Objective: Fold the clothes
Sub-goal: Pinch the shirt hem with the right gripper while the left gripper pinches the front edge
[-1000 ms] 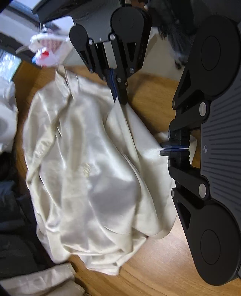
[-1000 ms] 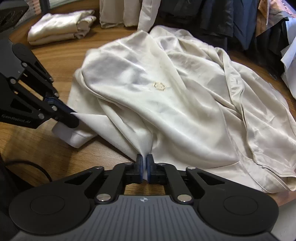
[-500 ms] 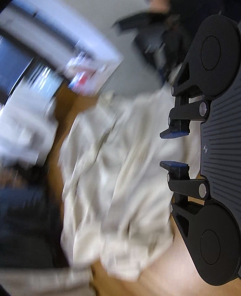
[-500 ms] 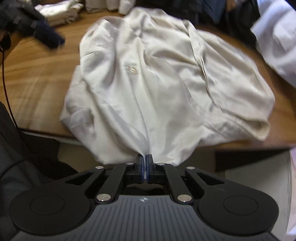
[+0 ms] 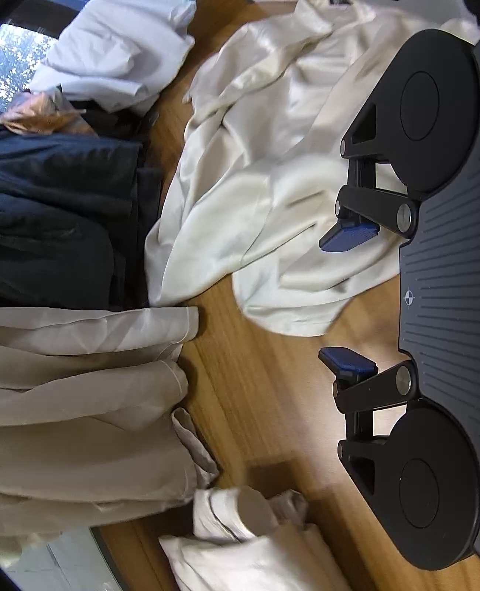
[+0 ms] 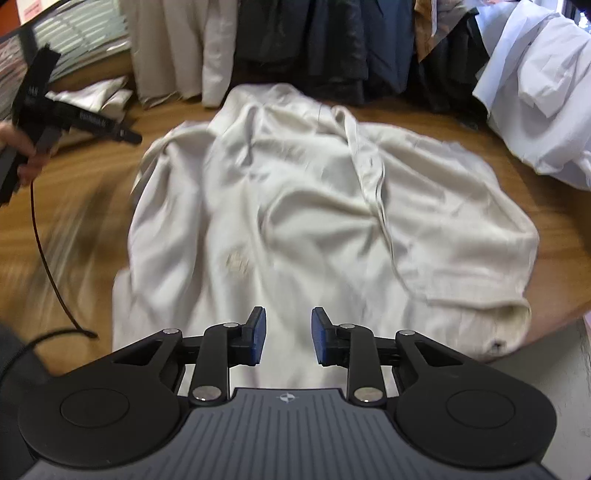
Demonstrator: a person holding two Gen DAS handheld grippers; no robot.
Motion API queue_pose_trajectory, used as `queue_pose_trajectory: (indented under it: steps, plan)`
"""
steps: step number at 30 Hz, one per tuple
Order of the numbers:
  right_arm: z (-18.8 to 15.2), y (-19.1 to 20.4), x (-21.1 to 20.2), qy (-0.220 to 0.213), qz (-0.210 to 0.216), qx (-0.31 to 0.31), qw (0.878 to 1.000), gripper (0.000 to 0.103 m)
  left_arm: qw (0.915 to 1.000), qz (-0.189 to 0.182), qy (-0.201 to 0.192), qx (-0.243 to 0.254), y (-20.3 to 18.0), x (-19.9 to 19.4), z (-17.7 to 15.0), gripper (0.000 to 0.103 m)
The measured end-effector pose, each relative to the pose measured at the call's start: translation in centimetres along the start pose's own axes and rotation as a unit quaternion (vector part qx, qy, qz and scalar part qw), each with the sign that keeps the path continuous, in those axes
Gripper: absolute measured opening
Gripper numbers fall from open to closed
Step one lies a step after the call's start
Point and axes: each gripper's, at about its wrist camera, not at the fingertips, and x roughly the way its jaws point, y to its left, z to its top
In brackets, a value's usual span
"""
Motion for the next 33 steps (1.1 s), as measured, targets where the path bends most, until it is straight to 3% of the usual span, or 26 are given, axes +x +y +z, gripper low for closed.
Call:
queue_pose_trajectory:
  steps: [2,9,10,11,13,15,16,20,27,33]
  plan:
    - [1.5,-0.2,1.7,0.001,0.003,0.006,1.0,0.044,1.0,0.002,0.002,-0.001,-0.2,1.4,0.7,0.062]
    - [4.3,-0.2,7.4,0.028,-0.007,-0.011,1.0,0.046,0.9995,0.008,0.015,0.027,-1.4,4.7,2.0,0.057]
    - [4.5,-0.2,8.0,0.031,-0.01,-0.011,0.999,0.046,0.9994,0.009,0.021,0.028,-1.6,4.9,1.9,0.045]
    - [4.7,-0.3,8.6,0.035,-0.013,-0.012,0.999,0.046,0.9992,0.01,0.027,0.029,-1.7,5.0,1.8,0.027]
    - [5.0,-0.4,9.4,0.041,-0.015,-0.011,0.999,0.045,0.999,0.013,0.033,0.026,-1.7,5.1,1.5,0.005]
    - [5.0,-0.5,9.6,0.045,-0.012,-0.006,0.999,0.038,0.999,0.024,0.03,0.022,-1.5,4.6,1.1,0.004]
    - [4.9,-0.5,9.6,0.047,-0.007,-0.004,0.999,0.028,0.9988,0.036,0.026,0.021,-1.4,4.1,0.9,0.004]
    - [4.2,-0.4,8.7,0.049,0.005,0.0,0.999,0.008,0.9963,0.084,0.008,-0.012,0.5,1.1,0.2,0.004]
    - [3.0,0.6,6.2,0.041,0.037,-0.005,0.998,0.006,0.9842,0.171,-0.002,-0.048,3.6,-6.0,-2.1,0.004]
    - [2.0,2.6,4.8,0.047,0.07,-0.035,0.996,0.004,0.9759,0.213,0.037,-0.032,3.4,-9.7,-5.1,0.004]
